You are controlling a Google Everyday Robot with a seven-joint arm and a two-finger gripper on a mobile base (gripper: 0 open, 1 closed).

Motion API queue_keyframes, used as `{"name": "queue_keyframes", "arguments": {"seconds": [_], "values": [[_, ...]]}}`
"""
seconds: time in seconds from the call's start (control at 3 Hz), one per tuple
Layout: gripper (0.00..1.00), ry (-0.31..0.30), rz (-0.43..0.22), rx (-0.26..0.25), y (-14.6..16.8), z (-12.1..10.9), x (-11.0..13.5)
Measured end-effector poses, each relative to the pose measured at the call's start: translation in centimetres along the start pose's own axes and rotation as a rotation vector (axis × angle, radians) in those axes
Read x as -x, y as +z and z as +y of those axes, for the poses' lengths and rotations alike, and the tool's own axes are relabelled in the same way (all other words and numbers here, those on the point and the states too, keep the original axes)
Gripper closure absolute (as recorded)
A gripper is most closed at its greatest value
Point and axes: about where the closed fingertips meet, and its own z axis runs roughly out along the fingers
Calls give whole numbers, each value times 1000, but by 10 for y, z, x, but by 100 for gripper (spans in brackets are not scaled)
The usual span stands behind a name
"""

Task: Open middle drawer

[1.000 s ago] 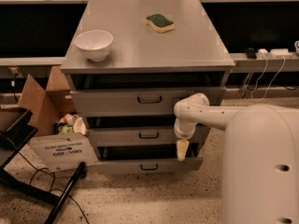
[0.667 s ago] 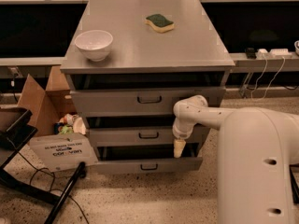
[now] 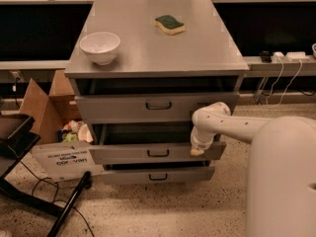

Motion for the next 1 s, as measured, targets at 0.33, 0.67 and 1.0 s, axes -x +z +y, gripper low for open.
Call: {"name": "queue_keyframes", "arguments": {"seconds": [0.33, 0.67, 1.0], "values": [[89, 8, 3, -14, -5, -2, -5], [100, 29, 20, -12, -11, 10, -14], [81, 29, 20, -12, -11, 10, -14]]}}
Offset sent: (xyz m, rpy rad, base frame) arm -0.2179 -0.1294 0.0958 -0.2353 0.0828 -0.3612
